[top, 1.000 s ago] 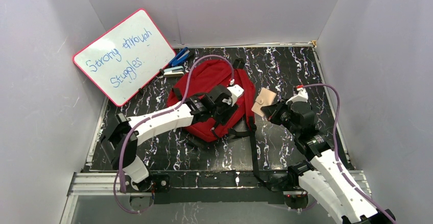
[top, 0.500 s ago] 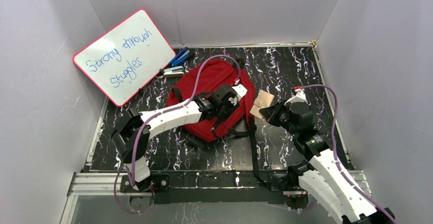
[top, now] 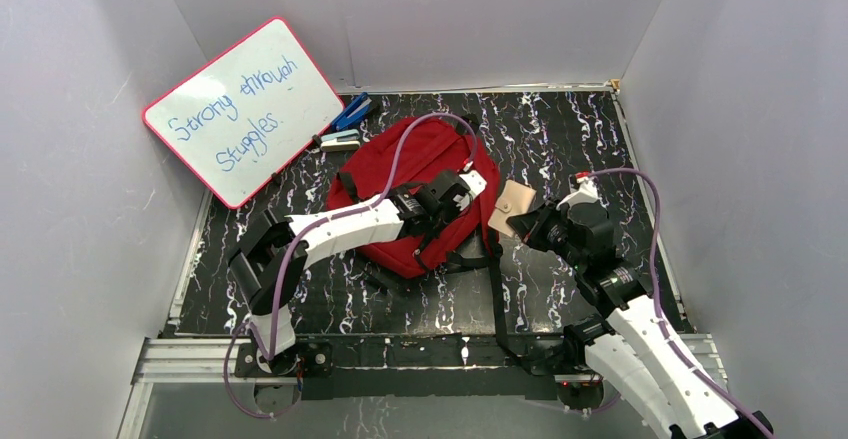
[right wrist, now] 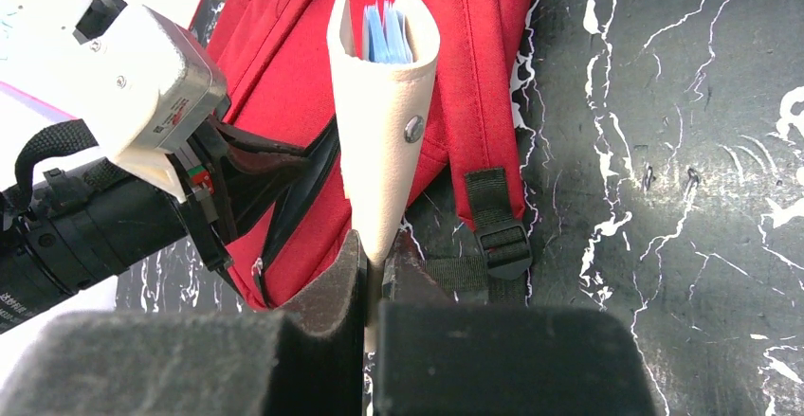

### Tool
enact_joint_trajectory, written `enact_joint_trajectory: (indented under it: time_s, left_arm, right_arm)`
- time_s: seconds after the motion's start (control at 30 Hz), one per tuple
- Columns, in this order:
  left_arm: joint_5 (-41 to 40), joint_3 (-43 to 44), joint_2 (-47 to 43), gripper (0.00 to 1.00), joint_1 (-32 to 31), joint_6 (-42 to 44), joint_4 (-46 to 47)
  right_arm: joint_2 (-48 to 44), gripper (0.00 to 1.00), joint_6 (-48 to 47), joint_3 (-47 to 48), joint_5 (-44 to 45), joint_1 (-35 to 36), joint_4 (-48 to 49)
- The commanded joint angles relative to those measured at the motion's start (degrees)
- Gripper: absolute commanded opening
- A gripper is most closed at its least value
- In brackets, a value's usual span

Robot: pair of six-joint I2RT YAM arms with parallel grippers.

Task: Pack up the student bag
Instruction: Pick up the personal item from the center of the board, then place the personal item in the student bag.

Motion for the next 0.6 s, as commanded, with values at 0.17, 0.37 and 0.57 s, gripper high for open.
enact_joint_trajectory:
  time_s: [0.17,0.37,0.57]
  left_arm:
    - [-4.7,1.1,-4.3,0.00,0.6,0.0,1.2]
    - [-3.6,1.4,-6.6,0.00,1.6,0.5,1.3]
    - [-3.6,1.2,-7.9,0.00,1.9,0.5,1.7]
  right_arm:
    - [4.6,0.00,6.7,2.9,-8.8,0.0,4.1]
    - [6.3,0.00,17.3,-0.3,-13.3,0.0,9.9]
    - [11.2,0.00,23.4,-3.4,-20.9,0.1,17.2]
